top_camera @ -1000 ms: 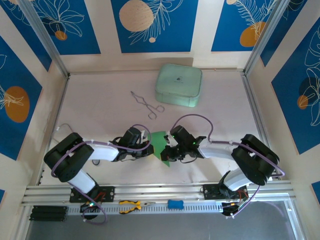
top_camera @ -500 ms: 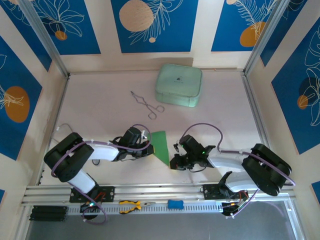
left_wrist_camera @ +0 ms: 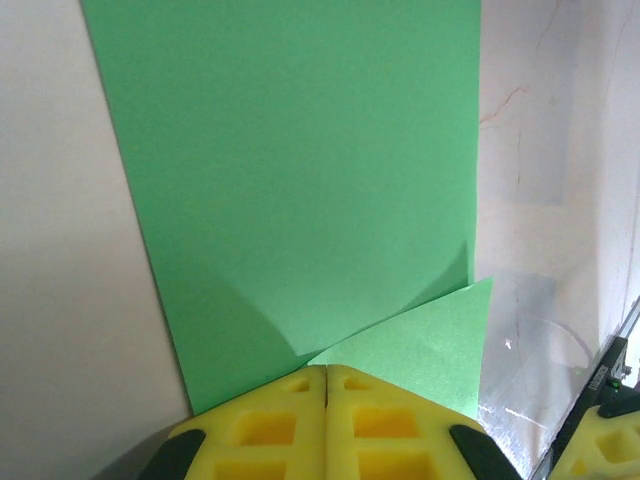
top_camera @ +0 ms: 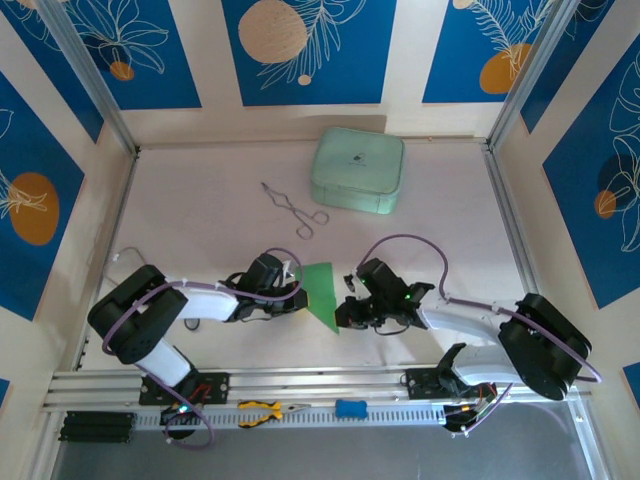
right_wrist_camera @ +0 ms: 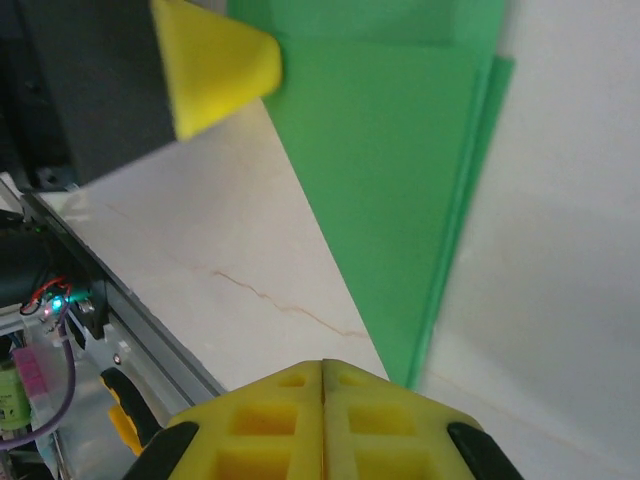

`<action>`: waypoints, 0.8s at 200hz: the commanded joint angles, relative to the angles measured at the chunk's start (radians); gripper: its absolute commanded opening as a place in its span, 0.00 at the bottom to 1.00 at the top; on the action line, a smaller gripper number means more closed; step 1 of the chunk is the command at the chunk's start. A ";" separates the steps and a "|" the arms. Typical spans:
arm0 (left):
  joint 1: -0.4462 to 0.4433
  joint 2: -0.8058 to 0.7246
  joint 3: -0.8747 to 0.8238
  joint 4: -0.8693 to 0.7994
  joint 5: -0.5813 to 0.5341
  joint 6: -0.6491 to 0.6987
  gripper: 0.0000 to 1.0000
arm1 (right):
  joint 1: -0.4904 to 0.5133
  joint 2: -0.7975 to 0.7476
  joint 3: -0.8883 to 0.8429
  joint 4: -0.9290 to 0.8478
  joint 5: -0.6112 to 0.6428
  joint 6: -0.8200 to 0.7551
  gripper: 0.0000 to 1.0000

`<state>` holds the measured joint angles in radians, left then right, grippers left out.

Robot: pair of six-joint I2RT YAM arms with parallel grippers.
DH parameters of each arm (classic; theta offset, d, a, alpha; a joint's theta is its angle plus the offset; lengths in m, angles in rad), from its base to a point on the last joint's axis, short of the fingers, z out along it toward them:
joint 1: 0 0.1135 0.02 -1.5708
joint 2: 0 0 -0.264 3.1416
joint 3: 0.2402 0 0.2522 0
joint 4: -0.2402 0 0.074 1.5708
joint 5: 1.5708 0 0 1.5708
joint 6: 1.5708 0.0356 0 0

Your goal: Fold a paper plane with a square sheet of paper (pick it up from the middle)

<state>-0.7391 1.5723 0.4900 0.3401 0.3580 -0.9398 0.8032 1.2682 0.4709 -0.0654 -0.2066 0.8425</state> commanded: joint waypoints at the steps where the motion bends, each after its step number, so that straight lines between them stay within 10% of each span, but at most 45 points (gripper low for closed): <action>1: 0.011 0.022 0.005 -0.100 -0.041 0.033 0.00 | -0.013 0.043 0.027 0.021 -0.015 -0.011 0.10; 160: 0.010 0.000 0.002 -0.131 -0.059 0.020 0.00 | -0.045 0.308 0.084 0.044 -0.113 -0.068 0.12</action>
<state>-0.7387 1.5719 0.5045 0.3084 0.3576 -0.9333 0.7589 1.5719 0.5911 0.0223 -0.3172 0.7933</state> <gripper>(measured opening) 0.064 0.119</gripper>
